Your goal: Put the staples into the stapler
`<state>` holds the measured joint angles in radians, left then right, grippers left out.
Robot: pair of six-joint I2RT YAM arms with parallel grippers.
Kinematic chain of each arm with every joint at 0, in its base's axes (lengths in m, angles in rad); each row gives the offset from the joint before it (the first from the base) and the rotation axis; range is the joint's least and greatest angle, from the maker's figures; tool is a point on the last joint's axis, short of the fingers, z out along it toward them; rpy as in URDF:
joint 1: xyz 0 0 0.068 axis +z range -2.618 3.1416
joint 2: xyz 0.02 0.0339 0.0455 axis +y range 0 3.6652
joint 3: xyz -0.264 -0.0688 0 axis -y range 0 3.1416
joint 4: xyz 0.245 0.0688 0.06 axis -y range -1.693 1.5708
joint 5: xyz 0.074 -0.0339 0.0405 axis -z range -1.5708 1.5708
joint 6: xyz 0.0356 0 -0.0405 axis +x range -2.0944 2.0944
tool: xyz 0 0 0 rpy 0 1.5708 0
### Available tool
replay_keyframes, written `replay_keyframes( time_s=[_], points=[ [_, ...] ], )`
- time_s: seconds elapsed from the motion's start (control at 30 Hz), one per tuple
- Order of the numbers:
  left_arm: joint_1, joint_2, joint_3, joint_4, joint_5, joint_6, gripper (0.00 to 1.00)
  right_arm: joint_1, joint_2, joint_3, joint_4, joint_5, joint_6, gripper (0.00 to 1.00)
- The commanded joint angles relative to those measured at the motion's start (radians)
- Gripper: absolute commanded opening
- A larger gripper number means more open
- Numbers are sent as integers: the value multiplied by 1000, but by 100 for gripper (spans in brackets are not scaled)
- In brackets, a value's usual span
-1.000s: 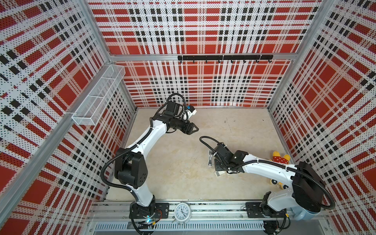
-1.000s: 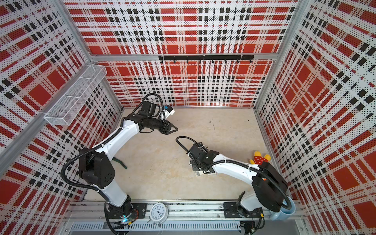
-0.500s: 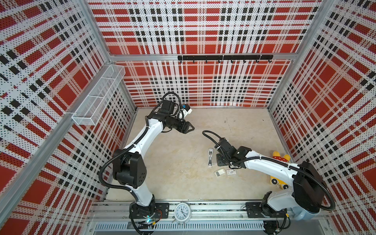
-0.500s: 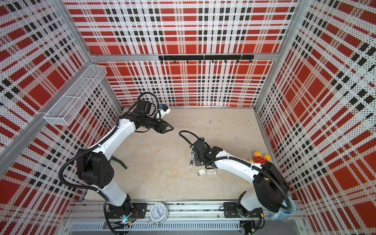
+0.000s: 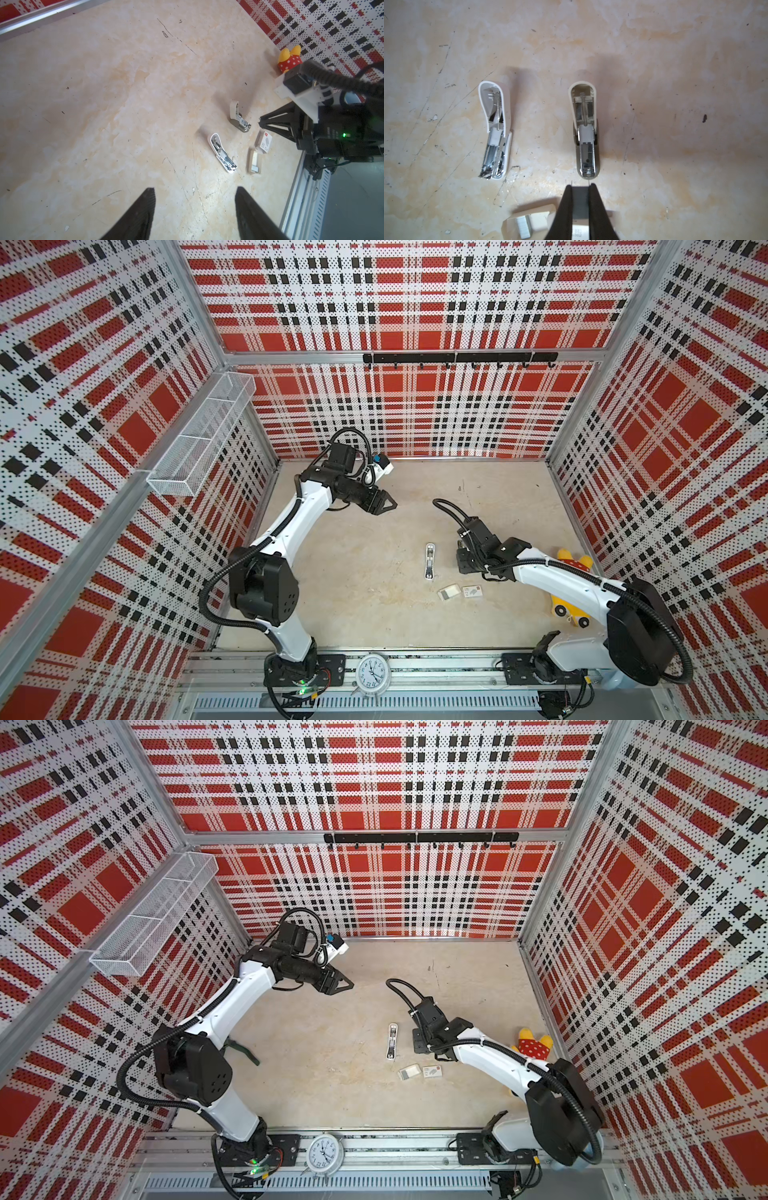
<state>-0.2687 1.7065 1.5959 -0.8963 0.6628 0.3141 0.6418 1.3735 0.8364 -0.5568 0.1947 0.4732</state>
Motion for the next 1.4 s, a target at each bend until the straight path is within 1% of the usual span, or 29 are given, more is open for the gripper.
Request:
replay_keyframes(
  time_s=[0.0, 0.1, 0.3, 0.6, 0.83, 1.37],
  points=[
    [5, -27, 35, -58, 35, 30, 64, -20, -11, -18, 64, -6, -66, 13],
    [5, -24, 38, -61, 38, 27, 64, -27, -1, -21, 89, -44, -97, 13],
    [8, -16, 54, -79, 38, 31, 64, -29, 44, -7, 110, -58, -138, 14],
    [11, -15, 50, -83, 37, 31, 64, -31, 79, -10, 134, -49, -159, 14],
    [17, -16, 49, -83, 41, 26, 64, -46, 111, -11, 159, -64, -177, 13],
    [16, -8, 50, -84, 40, 19, 63, -58, 130, -26, 184, -70, -183, 13]
  ],
)
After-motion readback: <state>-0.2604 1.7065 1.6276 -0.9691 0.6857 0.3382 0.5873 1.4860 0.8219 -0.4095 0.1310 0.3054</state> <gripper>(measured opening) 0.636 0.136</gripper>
